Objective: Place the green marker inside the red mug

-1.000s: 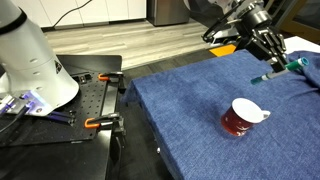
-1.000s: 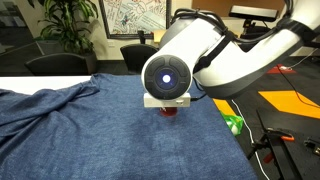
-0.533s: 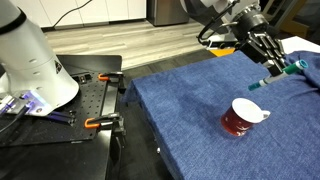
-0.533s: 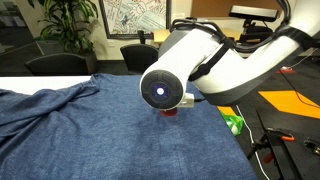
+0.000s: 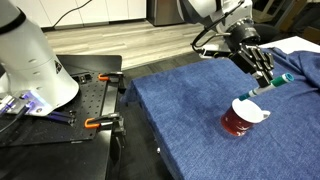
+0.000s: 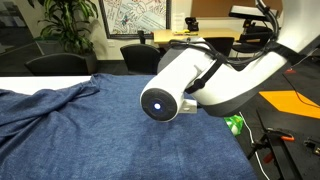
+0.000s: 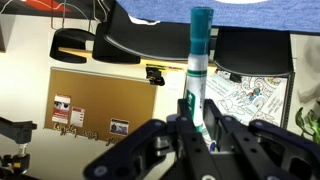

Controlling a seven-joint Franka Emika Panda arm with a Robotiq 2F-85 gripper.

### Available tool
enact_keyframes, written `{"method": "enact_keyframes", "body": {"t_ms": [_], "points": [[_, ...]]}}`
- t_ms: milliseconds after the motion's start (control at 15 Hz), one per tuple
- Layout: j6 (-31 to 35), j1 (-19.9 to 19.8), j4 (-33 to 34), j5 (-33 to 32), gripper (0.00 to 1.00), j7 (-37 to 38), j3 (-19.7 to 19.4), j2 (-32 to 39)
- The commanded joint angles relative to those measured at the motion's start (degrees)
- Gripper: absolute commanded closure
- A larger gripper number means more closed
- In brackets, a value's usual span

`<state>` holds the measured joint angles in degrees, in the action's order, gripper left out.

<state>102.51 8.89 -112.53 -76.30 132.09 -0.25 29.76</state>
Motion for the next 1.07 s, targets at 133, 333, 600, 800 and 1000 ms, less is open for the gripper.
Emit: {"method": "enact_keyframes", "body": {"t_ms": [133,333,600,800,1000], "points": [[-2.39,-1.15,3.82,-0.91,0.95,0.34,0.82,4.62],[-1.02,-1.53,5.35,-3.14,0.95,0.78,0.65,6.52],[0.92,-2.72,7.64,-4.37,0.95,-0.52,1.0,9.17],[2.39,-3.29,8.37,-3.94,0.47,-1.35,1.06,10.62],[2.97,-3.5,8.4,-3.75,0.25,-1.26,0.98,10.99]]}}
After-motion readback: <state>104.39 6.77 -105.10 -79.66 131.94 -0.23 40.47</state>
